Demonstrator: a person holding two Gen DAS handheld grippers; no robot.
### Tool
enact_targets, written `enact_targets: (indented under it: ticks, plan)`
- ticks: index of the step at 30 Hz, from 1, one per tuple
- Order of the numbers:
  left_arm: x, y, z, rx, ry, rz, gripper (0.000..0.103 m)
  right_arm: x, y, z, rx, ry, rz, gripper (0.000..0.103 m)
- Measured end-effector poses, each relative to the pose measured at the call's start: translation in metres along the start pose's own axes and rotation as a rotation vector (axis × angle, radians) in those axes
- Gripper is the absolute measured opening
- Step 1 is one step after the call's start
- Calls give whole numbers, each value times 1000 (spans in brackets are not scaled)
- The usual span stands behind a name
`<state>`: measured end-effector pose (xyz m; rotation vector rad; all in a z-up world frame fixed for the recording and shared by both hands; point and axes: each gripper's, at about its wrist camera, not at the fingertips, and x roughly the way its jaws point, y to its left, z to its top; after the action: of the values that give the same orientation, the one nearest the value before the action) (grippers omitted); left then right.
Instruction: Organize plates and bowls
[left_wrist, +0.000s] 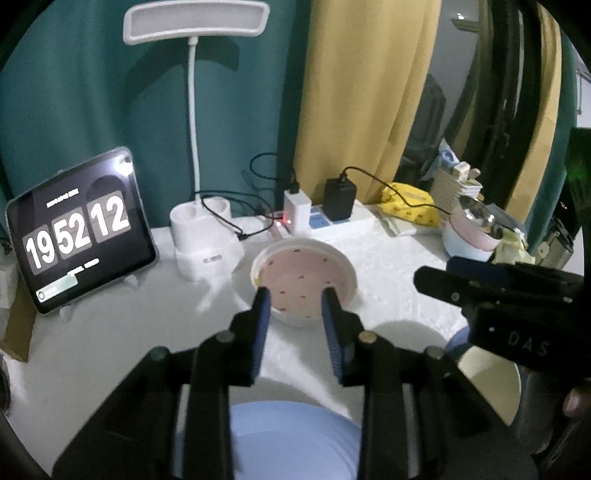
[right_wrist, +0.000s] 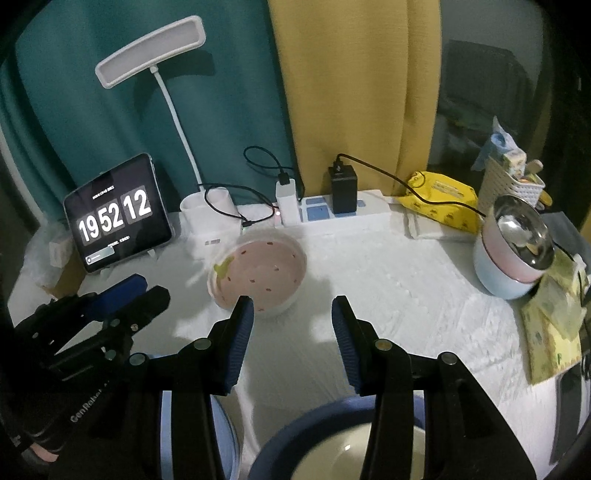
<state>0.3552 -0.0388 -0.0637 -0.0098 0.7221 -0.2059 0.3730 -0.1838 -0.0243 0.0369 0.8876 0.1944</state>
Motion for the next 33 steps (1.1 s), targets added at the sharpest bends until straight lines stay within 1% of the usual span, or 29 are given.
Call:
enact_targets:
  ticks: [1, 4, 7, 9, 13, 18, 23, 27, 30, 33]
  plan:
    - [5, 3, 2, -7, 7, -3, 34, 4, 0, 2, 2, 6, 2, 47]
    - [16, 11, 5, -21, 24, -4, 36, 19, 0, 6, 18, 26, 5, 47]
    - [30, 19, 7, -37, 50, -1, 36, 37, -4, 8, 58, 60, 16, 47]
    - [41, 24, 7, -47, 72, 2, 36, 49, -5, 9, 76, 81, 8, 47]
    - [60, 30, 7, -54, 109, 8, 37, 70, -5, 11, 96, 120, 11, 47]
    - [77, 36, 8, -65, 136, 24, 37, 93, -7, 10, 116, 163, 11, 47]
    - [94, 42, 6, -64, 173, 38, 37, 113, -9, 8, 141, 214, 15, 47]
    - [108, 41, 6, -51, 206, 40, 37, 120, -14, 8, 164, 238, 29, 47]
    - [118, 39, 5, -41, 229, 38, 37, 131, -18, 6, 193, 294, 77, 46]
    - [124, 36, 5, -27, 234, 41, 37, 135, -13, 7, 171, 300, 66, 45]
